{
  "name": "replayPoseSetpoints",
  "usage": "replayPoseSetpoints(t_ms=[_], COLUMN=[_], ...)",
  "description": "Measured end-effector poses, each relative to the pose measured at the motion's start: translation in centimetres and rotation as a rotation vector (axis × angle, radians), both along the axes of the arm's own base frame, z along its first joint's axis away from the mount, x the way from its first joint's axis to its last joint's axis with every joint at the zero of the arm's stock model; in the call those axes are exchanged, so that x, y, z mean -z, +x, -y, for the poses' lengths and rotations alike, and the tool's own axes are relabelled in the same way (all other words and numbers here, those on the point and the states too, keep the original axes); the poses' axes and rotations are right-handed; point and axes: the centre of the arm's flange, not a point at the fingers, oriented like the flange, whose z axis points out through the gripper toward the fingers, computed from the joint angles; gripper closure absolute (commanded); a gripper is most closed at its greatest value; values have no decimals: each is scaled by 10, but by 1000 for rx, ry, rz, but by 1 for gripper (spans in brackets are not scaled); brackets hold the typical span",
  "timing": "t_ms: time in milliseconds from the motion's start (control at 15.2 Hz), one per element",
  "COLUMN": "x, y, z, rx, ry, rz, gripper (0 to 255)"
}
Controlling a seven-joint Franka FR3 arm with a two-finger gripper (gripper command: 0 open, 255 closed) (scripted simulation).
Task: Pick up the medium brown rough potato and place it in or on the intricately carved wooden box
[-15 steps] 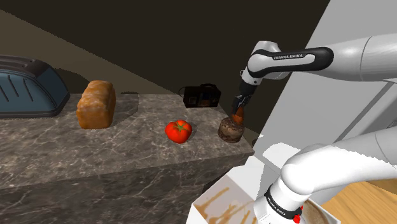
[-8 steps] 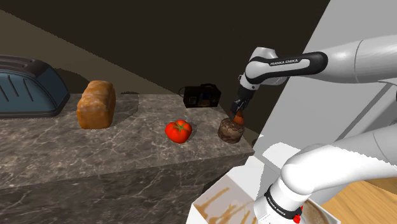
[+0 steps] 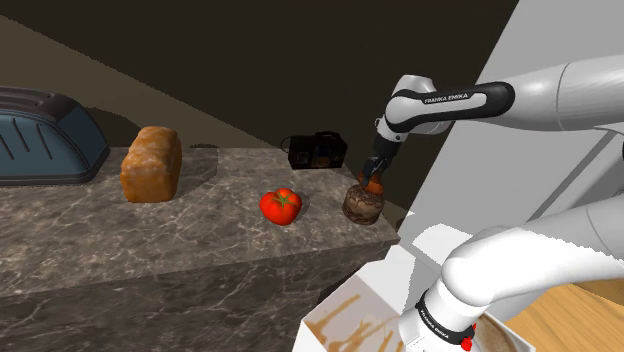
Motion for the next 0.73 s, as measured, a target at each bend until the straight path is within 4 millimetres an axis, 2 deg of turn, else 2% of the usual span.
replayPoseSetpoints(t_ms=[198, 528, 726], x=[0, -44, -49], y=[0, -1, -1], z=[0, 2, 4], rx=[0, 0, 0], ry=[0, 0, 0], rz=[0, 1, 0], gripper=[0, 0, 0])
